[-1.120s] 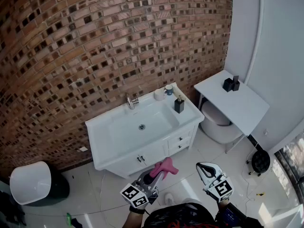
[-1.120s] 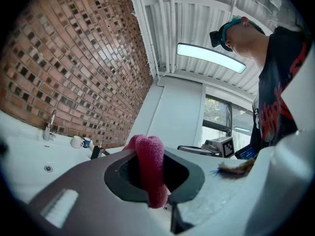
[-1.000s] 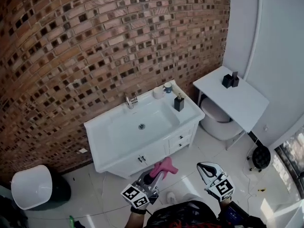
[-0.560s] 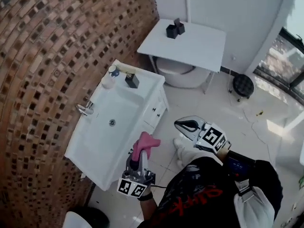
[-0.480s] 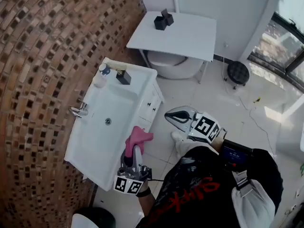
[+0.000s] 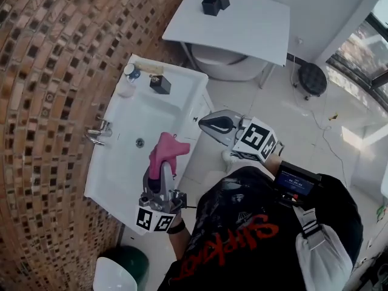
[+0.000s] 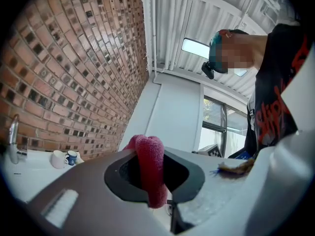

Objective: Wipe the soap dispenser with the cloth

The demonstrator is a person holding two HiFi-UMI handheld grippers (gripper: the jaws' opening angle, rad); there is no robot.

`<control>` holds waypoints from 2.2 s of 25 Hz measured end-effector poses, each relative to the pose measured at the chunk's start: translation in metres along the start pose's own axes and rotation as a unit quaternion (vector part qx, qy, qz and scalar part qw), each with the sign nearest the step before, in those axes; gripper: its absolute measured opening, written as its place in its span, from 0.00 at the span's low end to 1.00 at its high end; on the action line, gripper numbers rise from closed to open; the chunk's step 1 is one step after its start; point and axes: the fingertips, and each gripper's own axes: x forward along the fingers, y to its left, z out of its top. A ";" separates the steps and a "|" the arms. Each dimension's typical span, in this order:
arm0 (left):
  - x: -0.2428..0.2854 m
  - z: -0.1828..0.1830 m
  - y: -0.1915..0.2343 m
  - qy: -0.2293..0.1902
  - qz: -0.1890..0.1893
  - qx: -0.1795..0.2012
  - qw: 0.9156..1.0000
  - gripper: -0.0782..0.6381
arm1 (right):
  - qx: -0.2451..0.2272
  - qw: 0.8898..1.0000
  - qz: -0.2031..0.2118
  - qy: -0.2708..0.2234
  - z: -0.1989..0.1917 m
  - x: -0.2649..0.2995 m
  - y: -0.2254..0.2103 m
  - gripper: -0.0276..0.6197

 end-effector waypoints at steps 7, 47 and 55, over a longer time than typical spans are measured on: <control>-0.019 -0.015 0.057 0.019 0.011 -0.057 0.998 0.17 | 0.033 0.999 -0.021 0.028 -0.014 0.054 -0.022 0.04; 0.044 0.030 0.237 0.018 0.172 -0.022 0.985 0.17 | -0.105 0.956 -0.047 0.271 -0.133 0.330 -0.216 0.39; 0.010 0.037 0.269 -0.018 0.201 -0.049 0.978 0.17 | -0.143 0.946 -0.051 0.285 -0.175 0.354 -0.218 0.29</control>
